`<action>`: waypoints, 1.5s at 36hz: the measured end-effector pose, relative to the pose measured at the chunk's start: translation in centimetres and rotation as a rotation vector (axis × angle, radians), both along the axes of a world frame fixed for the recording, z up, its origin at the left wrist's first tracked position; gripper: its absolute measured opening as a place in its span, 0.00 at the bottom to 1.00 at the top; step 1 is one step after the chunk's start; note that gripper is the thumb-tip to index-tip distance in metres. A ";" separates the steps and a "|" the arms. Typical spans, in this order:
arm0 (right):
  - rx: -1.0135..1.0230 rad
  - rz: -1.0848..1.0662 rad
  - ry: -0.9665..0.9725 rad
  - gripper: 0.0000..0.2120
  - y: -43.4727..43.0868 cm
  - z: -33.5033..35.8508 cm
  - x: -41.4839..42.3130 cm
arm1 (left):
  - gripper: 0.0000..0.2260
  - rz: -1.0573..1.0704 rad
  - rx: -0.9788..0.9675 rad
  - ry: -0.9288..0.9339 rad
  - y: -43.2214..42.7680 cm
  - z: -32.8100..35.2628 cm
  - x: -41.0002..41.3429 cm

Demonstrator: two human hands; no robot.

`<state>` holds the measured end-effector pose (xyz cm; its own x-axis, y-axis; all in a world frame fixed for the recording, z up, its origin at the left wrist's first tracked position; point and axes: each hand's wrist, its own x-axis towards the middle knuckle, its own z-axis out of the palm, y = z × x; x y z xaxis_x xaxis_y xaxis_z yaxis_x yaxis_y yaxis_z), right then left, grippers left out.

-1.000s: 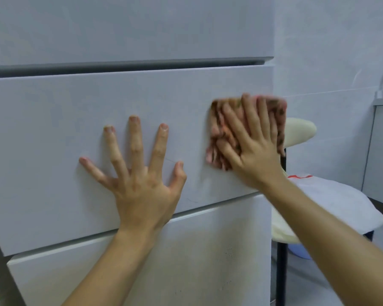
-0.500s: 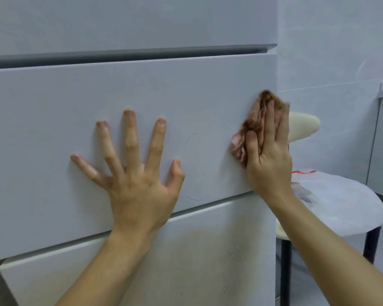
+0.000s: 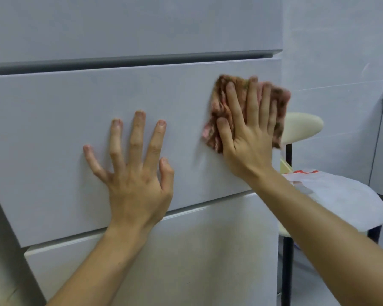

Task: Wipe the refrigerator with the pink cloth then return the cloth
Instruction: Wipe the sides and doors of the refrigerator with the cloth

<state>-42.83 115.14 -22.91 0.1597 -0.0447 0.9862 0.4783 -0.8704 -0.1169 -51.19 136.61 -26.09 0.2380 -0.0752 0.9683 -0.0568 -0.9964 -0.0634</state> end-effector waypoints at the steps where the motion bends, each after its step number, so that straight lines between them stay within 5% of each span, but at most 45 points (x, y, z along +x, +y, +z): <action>1: 0.002 -0.001 -0.008 0.28 0.5 1.1 0.0 | 0.29 -0.003 0.006 -0.009 0.4 0.1 0.0; 7: 0.070 -0.009 -0.017 0.28 2.1 0.1 -0.3 | 0.29 0.002 0.014 -0.035 2.3 -0.3 -0.4; 17: -0.140 0.044 0.059 0.27 6.0 -15.5 -3.0 | 0.29 -0.021 0.025 -0.047 3.7 -1.6 -0.7; 23: -0.232 0.065 0.073 0.27 4.6 -12.1 -2.7 | 0.28 -0.028 0.030 -0.049 4.4 -1.8 -1.0; 32: 0.083 0.014 -0.027 0.27 6.9 3.9 -2.0 | 0.26 -0.014 0.024 -0.049 5.8 -1.6 -1.3; 37: 0.195 -0.020 -0.041 0.27 9.7 2.1 -3.0 | 0.25 0.003 0.009 -0.077 6.8 -1.6 -1.5; 47: -0.103 0.053 0.016 0.25 13.7 -10.8 -5.7 | 0.27 0.021 -0.017 -0.080 7.1 -1.9 -1.8; 54: -0.175 0.041 0.000 0.24 13.0 -9.0 -5.8 | 0.27 0.036 -0.019 -0.078 8.2 -2.1 -2.2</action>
<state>-48.61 128.19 -31.90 0.1582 0.1345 0.9782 0.5141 -0.8570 0.0347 -53.40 144.84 -28.16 0.1636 -0.0495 0.9853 -0.0166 -0.9987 -0.0474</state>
